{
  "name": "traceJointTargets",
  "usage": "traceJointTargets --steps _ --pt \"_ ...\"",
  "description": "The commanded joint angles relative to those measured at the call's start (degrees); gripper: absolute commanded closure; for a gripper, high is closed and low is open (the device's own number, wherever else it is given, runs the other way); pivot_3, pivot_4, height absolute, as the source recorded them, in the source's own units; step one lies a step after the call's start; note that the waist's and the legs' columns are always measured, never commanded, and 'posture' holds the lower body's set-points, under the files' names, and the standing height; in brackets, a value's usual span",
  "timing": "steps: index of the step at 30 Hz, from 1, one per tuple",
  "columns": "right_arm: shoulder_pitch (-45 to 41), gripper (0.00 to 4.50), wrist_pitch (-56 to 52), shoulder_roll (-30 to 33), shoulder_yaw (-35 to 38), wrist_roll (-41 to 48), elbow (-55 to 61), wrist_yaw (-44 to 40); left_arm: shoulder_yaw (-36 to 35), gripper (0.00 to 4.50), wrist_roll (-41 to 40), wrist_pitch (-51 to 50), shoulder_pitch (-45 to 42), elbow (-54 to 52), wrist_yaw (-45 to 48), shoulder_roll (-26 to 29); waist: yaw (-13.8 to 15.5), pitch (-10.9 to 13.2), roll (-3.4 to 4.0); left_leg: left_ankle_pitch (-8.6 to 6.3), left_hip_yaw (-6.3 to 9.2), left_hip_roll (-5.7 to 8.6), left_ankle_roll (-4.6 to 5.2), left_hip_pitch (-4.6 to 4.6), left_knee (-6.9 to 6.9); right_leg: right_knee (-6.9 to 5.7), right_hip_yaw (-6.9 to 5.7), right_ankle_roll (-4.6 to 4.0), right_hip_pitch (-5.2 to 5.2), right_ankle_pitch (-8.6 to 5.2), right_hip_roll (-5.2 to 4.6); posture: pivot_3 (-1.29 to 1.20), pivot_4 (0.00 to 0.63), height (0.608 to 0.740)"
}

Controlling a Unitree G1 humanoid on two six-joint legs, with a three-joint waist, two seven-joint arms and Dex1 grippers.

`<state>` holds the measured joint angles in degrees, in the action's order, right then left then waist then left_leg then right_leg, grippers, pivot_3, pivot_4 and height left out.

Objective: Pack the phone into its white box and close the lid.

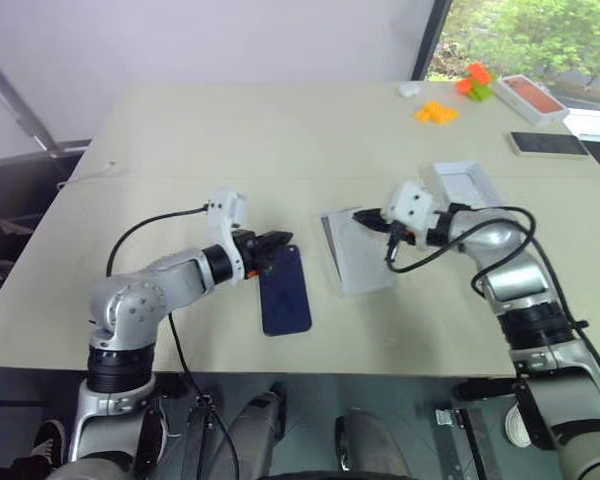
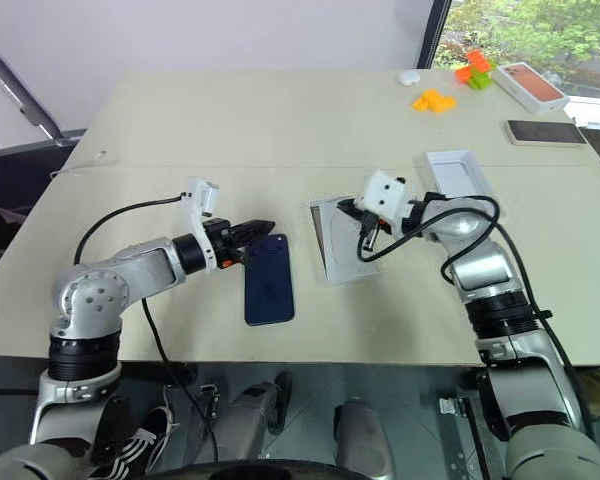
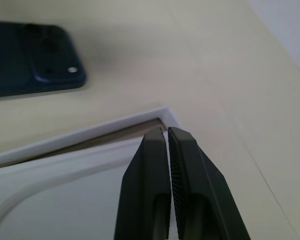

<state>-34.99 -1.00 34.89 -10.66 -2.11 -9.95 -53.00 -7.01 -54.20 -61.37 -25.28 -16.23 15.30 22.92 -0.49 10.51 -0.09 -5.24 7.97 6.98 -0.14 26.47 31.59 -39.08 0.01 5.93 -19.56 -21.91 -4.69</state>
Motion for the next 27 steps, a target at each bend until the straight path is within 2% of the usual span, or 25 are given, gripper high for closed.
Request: traceJointTargets --steps 1,6,10,21,27 --pt "-0.45 4.46 6.43 2.05 -1.95 -5.64 -0.12 2.11 -1.82 4.50 -0.01 3.22 0.45 -3.26 5.73 2.92 -0.03 0.00 0.00 0.00 0.01 0.02 -0.01 0.01 0.00 0.00 0.00 -0.01 -0.01 0.00 -0.01 0.00 0.150 0.740" --pt "-1.19 4.46 12.63 4.01 -6.08 -12.47 -2.76 2.75 -0.76 4.50 2.81 8.23 4.97 -6.19 15.43 9.17 -0.29 0.00 0.01 -0.04 0.00 0.03 -0.10 -0.06 -0.07 0.02 0.05 -0.03 0.00 -0.01 -0.02 0.00 0.150 0.740" --pt "-1.77 4.46 14.32 2.94 -7.89 -15.38 -4.22 3.95 0.16 4.50 5.01 10.37 7.34 -7.39 18.76 11.69 -0.29 0.00 0.01 0.13 0.02 -0.01 -0.21 -0.10 -0.38 0.01 0.07 -0.04 -0.12 0.00 -0.02 0.00 0.150 0.740" --pt "-5.28 4.46 18.40 0.34 -11.60 -19.96 -7.05 4.10 0.04 4.50 7.41 11.24 7.58 -7.03 17.59 10.47 -0.33 0.00 0.01 0.18 0.07 -0.03 -0.26 -0.11 -0.43 -0.02 0.06 -0.03 -0.14 0.00 0.02 0.00 0.150 0.740" --pt "-4.71 4.46 17.48 -2.14 -12.48 -19.49 -4.99 3.37 -0.37 4.50 7.96 11.68 6.73 -5.78 16.41 9.74 -0.31 0.00 0.01 0.20 0.10 -0.03 -0.29 -0.11 -0.44 -0.03 0.04 -0.02 -0.14 0.01 0.04 0.00 0.150 0.740"
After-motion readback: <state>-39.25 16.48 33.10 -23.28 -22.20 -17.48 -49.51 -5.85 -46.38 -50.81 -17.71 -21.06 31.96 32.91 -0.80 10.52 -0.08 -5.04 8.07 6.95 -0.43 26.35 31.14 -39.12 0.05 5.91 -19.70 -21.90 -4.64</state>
